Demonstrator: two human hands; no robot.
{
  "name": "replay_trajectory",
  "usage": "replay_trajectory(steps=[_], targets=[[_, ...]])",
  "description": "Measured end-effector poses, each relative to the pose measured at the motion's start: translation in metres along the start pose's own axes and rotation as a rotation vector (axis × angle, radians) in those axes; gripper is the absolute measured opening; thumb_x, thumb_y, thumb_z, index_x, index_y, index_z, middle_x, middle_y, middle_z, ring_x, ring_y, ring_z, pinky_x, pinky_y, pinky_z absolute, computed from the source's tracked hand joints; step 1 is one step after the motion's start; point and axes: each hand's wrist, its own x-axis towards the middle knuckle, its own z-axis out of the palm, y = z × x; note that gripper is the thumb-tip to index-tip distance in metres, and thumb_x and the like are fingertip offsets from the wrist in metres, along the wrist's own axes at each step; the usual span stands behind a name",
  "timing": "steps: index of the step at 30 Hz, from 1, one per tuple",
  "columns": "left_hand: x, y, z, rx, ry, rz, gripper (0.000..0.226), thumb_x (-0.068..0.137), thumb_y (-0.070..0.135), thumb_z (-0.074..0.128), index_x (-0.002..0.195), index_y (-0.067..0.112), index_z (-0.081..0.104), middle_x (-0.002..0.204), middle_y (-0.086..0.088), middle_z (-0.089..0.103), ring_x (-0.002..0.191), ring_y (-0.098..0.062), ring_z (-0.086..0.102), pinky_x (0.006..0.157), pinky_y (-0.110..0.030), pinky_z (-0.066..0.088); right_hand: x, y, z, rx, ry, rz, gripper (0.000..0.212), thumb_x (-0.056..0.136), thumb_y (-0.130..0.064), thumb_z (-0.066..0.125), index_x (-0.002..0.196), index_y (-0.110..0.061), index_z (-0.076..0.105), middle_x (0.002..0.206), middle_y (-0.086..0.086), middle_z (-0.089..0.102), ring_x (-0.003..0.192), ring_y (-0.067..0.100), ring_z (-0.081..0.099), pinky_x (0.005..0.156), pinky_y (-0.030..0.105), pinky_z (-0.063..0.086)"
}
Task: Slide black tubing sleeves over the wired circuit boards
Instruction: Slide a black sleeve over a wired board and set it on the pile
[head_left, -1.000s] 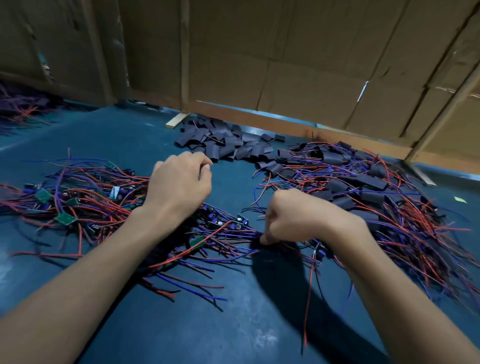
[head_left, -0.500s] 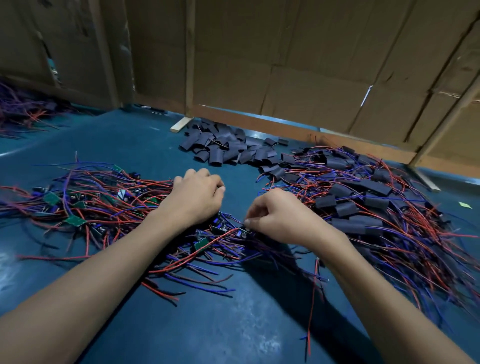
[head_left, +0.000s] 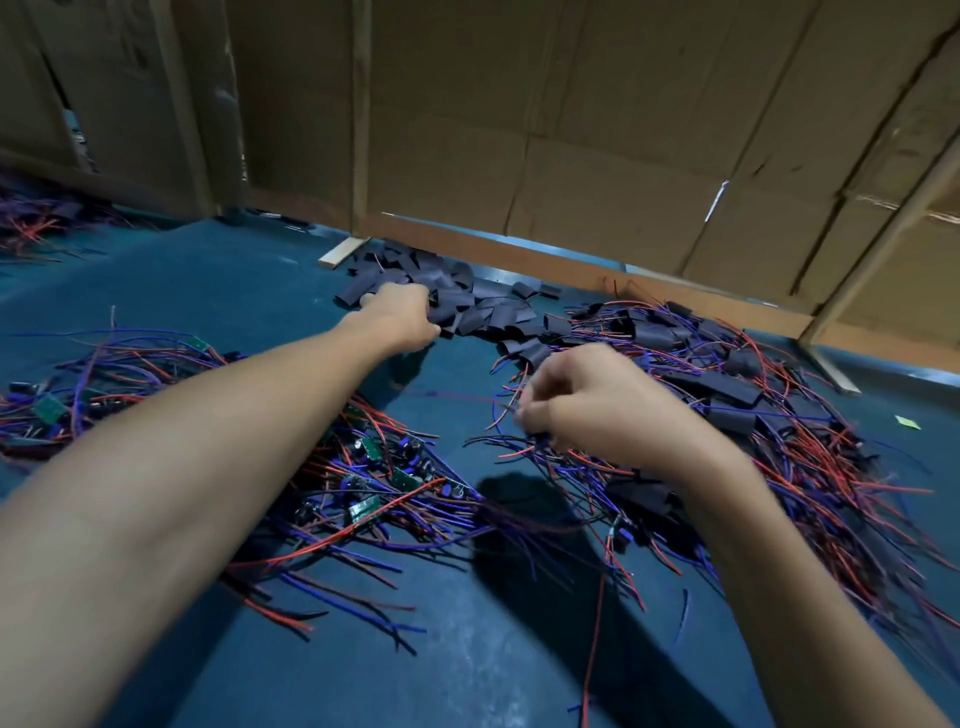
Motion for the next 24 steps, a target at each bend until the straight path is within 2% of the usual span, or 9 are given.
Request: replay_trajectory(steps=[2, 4, 8, 10, 12, 14, 16, 20, 24], targets=[[0.005, 0.000, -0.001, -0.052, 0.073, -0.037, 0.022, 0.096, 0.023, 0.060, 0.114, 0.009, 0.060, 0.123, -0.021, 0.060, 0.117, -0.043, 0.055, 0.097, -0.048, 0.049, -0.001, 0.006, -0.011, 0.048, -0.021, 0.015, 0.013, 0.086, -0.024, 0.064, 0.081, -0.022, 0.075, 0.075, 0.003, 0.073, 0.060, 0.009, 0.062, 0.059, 0.032, 0.052], [0.007, -0.003, -0.001, -0.083, 0.084, -0.093, 0.027, 0.095, 0.014, 0.056, 0.120, 0.005, 0.059, 0.124, -0.024, 0.060, 0.117, -0.044, 0.056, 0.093, -0.048, 0.049, -0.002, 0.012, -0.017, 0.076, -0.124, 0.049, 0.015, 0.090, -0.025, 0.062, 0.087, -0.018, 0.076, 0.078, 0.010, 0.070, 0.068, 0.013, 0.062, 0.071, 0.039, 0.060], [0.001, -0.004, 0.002, -0.096, -0.029, -0.156, 0.067, 0.099, 0.017, 0.051, 0.154, 0.003, 0.015, 0.145, -0.029, 0.043, 0.131, -0.045, 0.046, 0.104, -0.053, 0.040, -0.004, 0.015, -0.019, 0.340, -0.210, 0.102, 0.024, 0.093, -0.013, 0.060, 0.072, -0.009, 0.071, 0.073, 0.009, 0.062, 0.066, 0.019, 0.062, 0.071, 0.037, 0.063], [-0.009, -0.003, -0.002, -0.109, -0.037, -0.131, 0.065, 0.096, 0.014, 0.052, 0.150, -0.003, 0.022, 0.141, -0.032, 0.045, 0.108, -0.041, 0.060, 0.093, -0.046, 0.047, -0.004, 0.013, -0.017, 0.514, -0.197, 0.121, 0.024, 0.093, -0.007, 0.051, 0.077, 0.000, 0.067, 0.069, 0.013, 0.065, 0.060, 0.022, 0.061, 0.061, 0.038, 0.061], [-0.024, 0.002, -0.008, -0.272, -0.080, -0.035, 0.038, 0.093, 0.005, 0.044, 0.129, -0.008, 0.048, 0.122, -0.035, 0.057, 0.075, -0.036, 0.064, 0.070, -0.036, 0.050, -0.005, 0.011, -0.017, 0.627, -0.173, 0.134, 0.023, 0.091, -0.006, 0.045, 0.083, 0.003, 0.065, 0.064, 0.011, 0.062, 0.050, 0.021, 0.052, 0.044, 0.027, 0.045], [-0.047, 0.011, -0.008, -0.620, -0.083, 0.007, 0.022, 0.092, 0.000, 0.041, 0.104, -0.004, 0.059, 0.084, -0.024, 0.063, 0.052, -0.028, 0.057, 0.051, -0.028, 0.044, -0.006, 0.013, -0.020, 0.679, -0.143, 0.116, 0.019, 0.093, -0.012, 0.050, 0.084, -0.005, 0.065, 0.061, 0.006, 0.051, 0.047, 0.017, 0.038, 0.041, 0.020, 0.027], [-0.079, 0.018, -0.005, -1.111, -0.238, -0.053, 0.028, 0.092, 0.005, 0.037, 0.098, 0.001, 0.064, 0.067, -0.008, 0.049, 0.040, -0.014, 0.038, 0.041, -0.021, 0.032, -0.007, 0.018, -0.027, 0.670, -0.122, 0.061, 0.027, 0.101, -0.023, 0.056, 0.084, -0.007, 0.070, 0.061, 0.000, 0.040, 0.049, 0.014, 0.031, 0.041, 0.020, 0.021], [-0.128, 0.016, -0.002, -1.684, -0.674, 0.017, 0.056, 0.084, 0.028, 0.041, 0.126, -0.004, 0.061, 0.071, -0.005, 0.050, 0.051, -0.014, 0.039, 0.043, -0.026, 0.036, -0.010, 0.020, -0.032, 0.612, -0.009, -0.027, 0.027, 0.100, -0.028, 0.062, 0.086, -0.012, 0.079, 0.061, 0.001, 0.033, 0.054, 0.016, 0.027, 0.045, 0.022, 0.019], [-0.144, 0.019, 0.008, -1.985, -0.601, 0.105, 0.049, 0.091, 0.023, 0.053, 0.132, -0.004, 0.055, 0.098, -0.016, 0.072, 0.091, -0.029, 0.073, 0.064, -0.034, 0.059, -0.010, 0.015, -0.027, 0.489, 0.172, -0.071, 0.024, 0.097, -0.033, 0.066, 0.087, -0.018, 0.081, 0.053, -0.005, 0.036, 0.052, 0.016, 0.028, 0.046, 0.022, 0.023]])
